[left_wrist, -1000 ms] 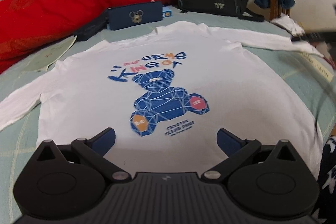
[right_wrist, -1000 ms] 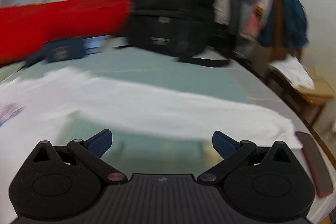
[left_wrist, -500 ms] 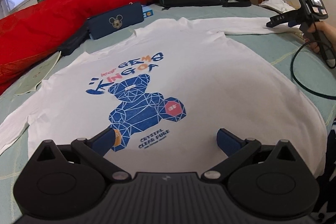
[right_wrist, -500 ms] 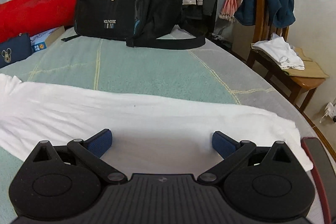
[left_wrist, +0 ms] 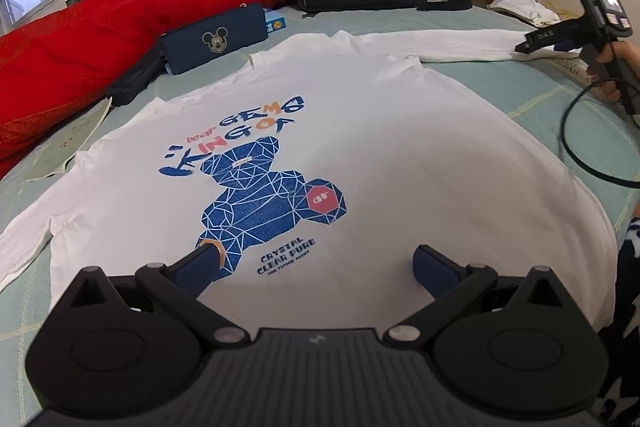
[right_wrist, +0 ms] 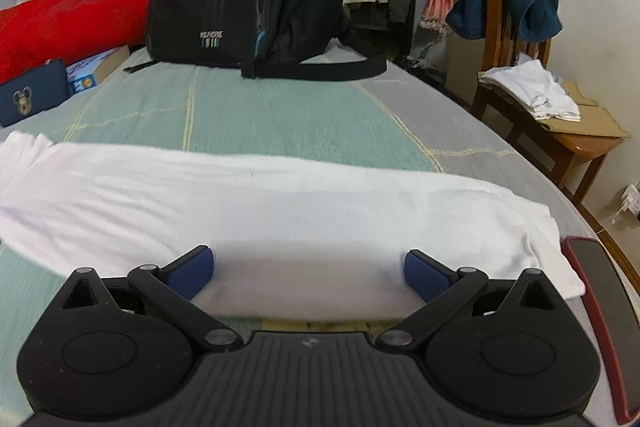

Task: Fold clothes

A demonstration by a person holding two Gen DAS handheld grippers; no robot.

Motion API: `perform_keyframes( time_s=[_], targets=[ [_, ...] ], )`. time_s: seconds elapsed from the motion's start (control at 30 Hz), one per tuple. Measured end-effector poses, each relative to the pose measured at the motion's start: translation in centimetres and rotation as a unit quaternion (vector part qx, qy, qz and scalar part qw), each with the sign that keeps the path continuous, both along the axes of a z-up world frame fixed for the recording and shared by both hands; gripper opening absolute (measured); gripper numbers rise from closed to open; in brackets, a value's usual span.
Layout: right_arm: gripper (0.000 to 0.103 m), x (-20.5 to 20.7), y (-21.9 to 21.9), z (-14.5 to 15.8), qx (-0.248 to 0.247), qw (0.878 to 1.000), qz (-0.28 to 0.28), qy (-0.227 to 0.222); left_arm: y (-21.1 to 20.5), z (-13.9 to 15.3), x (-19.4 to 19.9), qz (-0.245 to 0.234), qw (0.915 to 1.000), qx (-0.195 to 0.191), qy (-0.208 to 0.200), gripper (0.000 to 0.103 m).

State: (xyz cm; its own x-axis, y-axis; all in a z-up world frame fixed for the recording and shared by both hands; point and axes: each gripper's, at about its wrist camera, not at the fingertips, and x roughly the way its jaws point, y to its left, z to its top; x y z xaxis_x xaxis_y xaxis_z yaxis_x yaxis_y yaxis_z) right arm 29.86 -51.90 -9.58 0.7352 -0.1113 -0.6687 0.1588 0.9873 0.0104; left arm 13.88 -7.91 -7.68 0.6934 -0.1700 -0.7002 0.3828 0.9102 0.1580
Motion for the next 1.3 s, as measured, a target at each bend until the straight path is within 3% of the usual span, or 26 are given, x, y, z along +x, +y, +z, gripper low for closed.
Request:
perform_keyframes(
  time_s=[0.07, 0.33, 0.47, 0.73, 0.93, 1.13, 1.3],
  targets=[
    [0.103, -0.5, -0.9, 0.6, 0.013, 1.0, 0.008, 0.002, 0.0, 0.0, 0.0, -0.001, 1.0, -0.002, -0.001, 0.102],
    [0.103, 1.9, -8.3, 2.2, 0.109, 0.992, -0.048, -0.036, -0.5, -0.1, 0.1, -0.004, 1.0, -0.001, -0.005, 0.102],
    [0.103, 2.8, -11.3, 0.3, 0.162, 0.984, -0.065, -0.023, -0.6, -0.2, 0.4, -0.002, 1.0, -0.001, -0.002, 0.102],
    [0.103, 0.6, -12.6, 1.6, 0.158, 0.984, -0.075, -0.04, -0.6, -0.2, 0.4, -0.001, 1.0, -0.002, -0.006, 0.102],
    [0.103, -0.1, -14.5, 2.9, 0.239, 0.964, -0.079, -0.086, -0.5, -0.2, 0.2, 0.0, 1.0, -0.002, -0.007, 0.102],
    [0.103, 1.5, -15.3, 0.0, 0.219, 0.969, -0.111, -0.037, -0.5, -0.2, 0.3, 0.002, 1.0, -0.003, -0.006, 0.102],
    [0.103, -1.4, -16.0, 1.5, 0.205, 0.967, -0.138, -0.06, -0.5, -0.4, 0.4, 0.003, 0.9999, -0.009, -0.004, 0.102]
  ],
)
